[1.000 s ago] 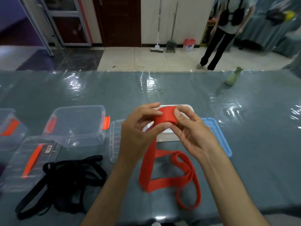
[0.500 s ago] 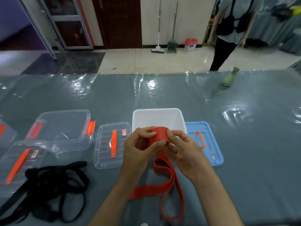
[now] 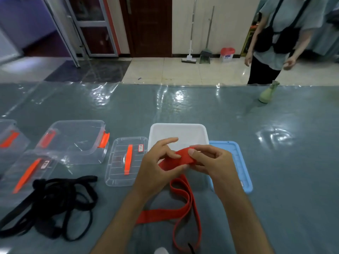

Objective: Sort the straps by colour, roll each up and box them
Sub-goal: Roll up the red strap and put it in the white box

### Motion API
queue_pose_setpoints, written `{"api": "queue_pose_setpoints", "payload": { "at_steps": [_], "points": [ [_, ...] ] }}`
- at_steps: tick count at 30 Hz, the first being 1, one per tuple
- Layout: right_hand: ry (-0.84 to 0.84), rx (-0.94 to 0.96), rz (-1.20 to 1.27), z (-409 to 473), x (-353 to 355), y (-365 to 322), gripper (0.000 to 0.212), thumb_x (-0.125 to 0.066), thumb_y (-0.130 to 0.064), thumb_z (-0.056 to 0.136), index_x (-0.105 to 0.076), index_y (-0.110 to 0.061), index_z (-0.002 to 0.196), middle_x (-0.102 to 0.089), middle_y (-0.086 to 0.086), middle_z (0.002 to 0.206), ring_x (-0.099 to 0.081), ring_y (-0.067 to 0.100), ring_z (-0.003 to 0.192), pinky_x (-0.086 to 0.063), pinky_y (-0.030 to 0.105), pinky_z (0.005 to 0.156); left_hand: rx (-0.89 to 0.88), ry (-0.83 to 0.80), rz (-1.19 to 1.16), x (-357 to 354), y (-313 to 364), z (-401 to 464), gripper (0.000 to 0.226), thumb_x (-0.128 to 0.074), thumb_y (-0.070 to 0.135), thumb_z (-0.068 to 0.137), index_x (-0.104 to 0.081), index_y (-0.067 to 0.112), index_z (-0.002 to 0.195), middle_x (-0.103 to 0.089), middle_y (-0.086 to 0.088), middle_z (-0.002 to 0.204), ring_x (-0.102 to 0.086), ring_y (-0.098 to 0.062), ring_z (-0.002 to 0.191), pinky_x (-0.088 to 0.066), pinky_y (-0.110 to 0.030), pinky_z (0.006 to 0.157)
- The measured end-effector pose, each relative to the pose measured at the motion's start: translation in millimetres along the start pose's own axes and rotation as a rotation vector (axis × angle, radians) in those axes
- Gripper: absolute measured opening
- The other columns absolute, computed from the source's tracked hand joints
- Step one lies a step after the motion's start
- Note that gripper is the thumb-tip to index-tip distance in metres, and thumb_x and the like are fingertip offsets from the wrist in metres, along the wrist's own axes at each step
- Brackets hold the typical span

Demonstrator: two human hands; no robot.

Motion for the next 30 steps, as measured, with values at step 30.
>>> {"api": "queue_pose_setpoints", "payload": {
  "at_steps": [30],
  "points": [
    [-0.037, 0.058, 0.049, -2.0, 0.4, 3.8, 0.016, -0.087, -0.019, 0.081, -0.079, -0.018, 0.094, -0.079, 0.019, 0.085, -0.08, 0.031, 0.078, -0.065, 0.036, 0.068, 0.038, -0.111, 0.041, -0.5, 5.4, 9.4, 0.03, -0.097, 0.02, 0.073, -0.074, 0.019, 0.092, -0.077, 0.006, 0.101, -0.075, -0.02, 0.1, -0.061, -0.034, 0.093]
  ]
}}
Point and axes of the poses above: each hand's wrist, its own z-axis towards the middle knuckle, its own x-axis out of the back of the hand, y = z × x, the point moved 10 cm from there along z, towards the middle knuckle
